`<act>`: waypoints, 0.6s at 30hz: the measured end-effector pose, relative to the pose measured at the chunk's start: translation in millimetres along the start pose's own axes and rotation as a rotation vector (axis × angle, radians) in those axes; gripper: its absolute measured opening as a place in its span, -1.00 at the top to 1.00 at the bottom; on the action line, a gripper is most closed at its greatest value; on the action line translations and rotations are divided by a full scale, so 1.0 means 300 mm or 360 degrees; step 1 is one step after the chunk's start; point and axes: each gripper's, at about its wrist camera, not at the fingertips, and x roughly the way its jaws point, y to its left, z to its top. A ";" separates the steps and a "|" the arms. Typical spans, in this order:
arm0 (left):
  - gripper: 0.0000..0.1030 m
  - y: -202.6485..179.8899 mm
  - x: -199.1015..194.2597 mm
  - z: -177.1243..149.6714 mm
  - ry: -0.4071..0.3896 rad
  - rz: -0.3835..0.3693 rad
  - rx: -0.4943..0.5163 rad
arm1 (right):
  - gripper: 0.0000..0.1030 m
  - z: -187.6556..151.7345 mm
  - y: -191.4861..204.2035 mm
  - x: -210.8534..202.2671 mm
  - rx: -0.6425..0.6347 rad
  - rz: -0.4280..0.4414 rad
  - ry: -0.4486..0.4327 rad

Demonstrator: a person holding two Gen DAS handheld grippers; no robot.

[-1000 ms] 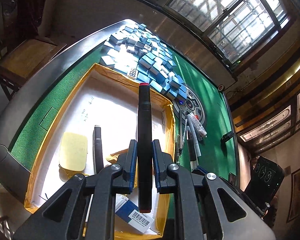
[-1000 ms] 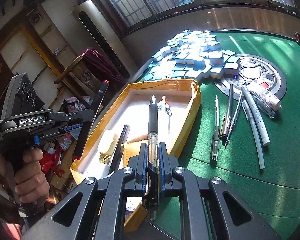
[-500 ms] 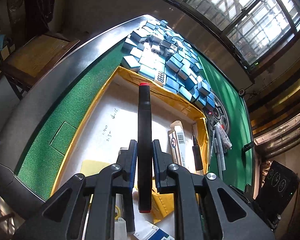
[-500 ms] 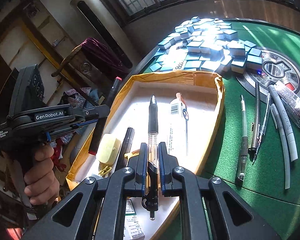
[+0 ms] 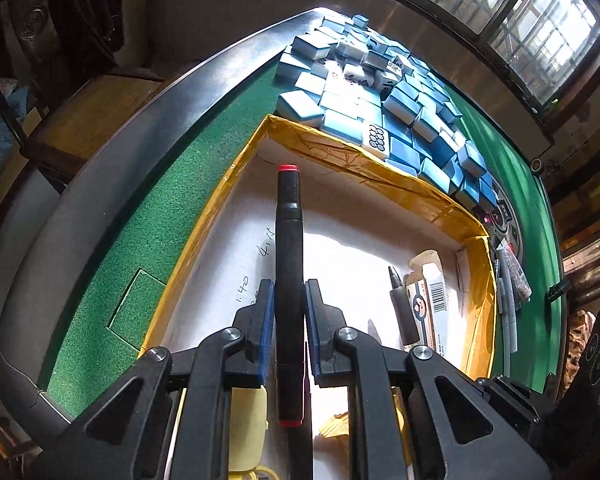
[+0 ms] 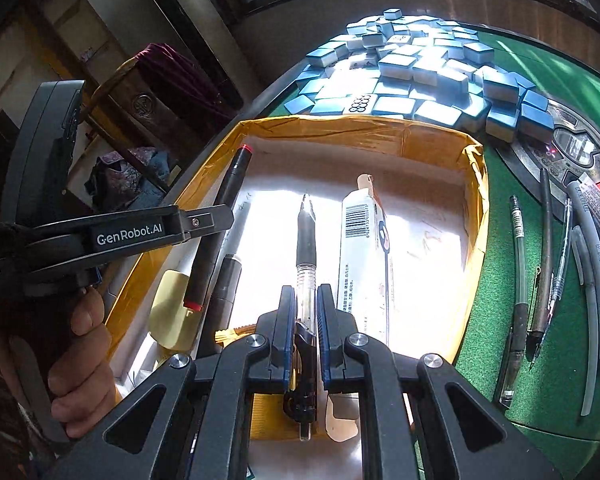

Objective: Organize objects
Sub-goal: 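Open both tools to drop the two pens into the tray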

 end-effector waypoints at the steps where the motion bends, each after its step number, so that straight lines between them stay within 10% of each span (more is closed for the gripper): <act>1: 0.76 -0.001 0.006 0.001 0.0006 0.0007 0.0005 | 0.81 0.001 0.001 0.007 -0.0006 -0.0014 0.0004; 18: 0.76 0.010 0.049 0.011 0.0053 -0.0008 -0.0035 | 0.81 0.021 0.036 0.031 -0.0071 -0.0102 -0.0004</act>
